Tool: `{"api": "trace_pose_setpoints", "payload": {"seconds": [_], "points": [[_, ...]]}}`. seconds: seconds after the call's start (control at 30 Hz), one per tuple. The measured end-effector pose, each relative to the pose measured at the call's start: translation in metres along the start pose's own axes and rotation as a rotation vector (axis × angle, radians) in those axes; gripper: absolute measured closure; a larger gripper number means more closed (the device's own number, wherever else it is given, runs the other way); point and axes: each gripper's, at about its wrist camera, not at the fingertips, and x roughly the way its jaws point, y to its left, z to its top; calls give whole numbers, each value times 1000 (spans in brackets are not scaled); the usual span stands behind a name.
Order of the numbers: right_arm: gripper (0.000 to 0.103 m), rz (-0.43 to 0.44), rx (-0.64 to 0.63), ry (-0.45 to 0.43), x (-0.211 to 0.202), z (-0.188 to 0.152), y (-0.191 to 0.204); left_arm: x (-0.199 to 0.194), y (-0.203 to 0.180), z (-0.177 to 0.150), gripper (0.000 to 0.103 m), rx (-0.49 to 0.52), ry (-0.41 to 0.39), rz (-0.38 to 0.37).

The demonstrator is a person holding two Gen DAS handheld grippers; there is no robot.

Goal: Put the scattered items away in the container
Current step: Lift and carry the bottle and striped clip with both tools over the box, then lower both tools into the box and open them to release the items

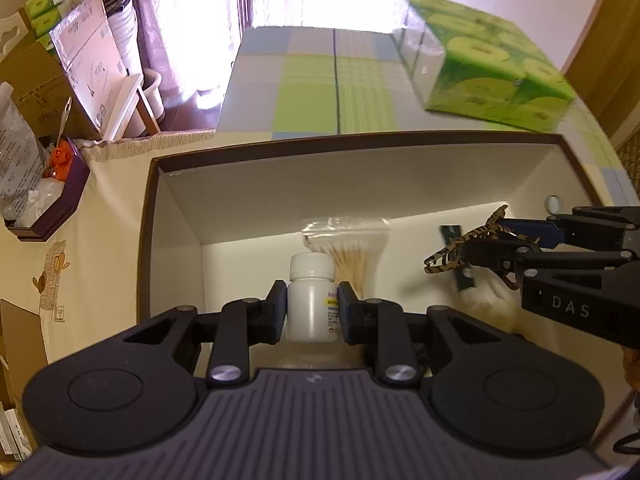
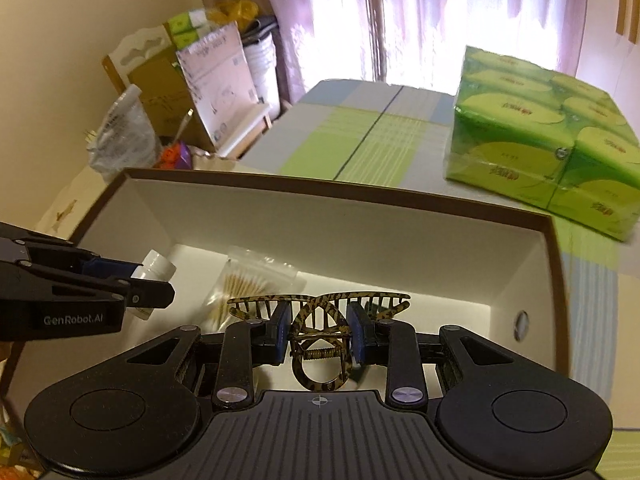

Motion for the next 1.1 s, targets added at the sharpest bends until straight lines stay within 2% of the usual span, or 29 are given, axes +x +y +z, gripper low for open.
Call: {"api": "trace_pose_setpoints", "payload": {"seconds": [0.23, 0.47, 1.1], "points": [[70, -15, 13, 45, 25, 7, -4, 34, 8, 11, 81, -2, 55, 11], [70, -19, 12, 63, 33, 8, -6, 48, 8, 14, 81, -1, 81, -3], [70, -22, 49, 86, 46, 8, -7, 36, 4, 19, 80, 18, 56, -5]]}}
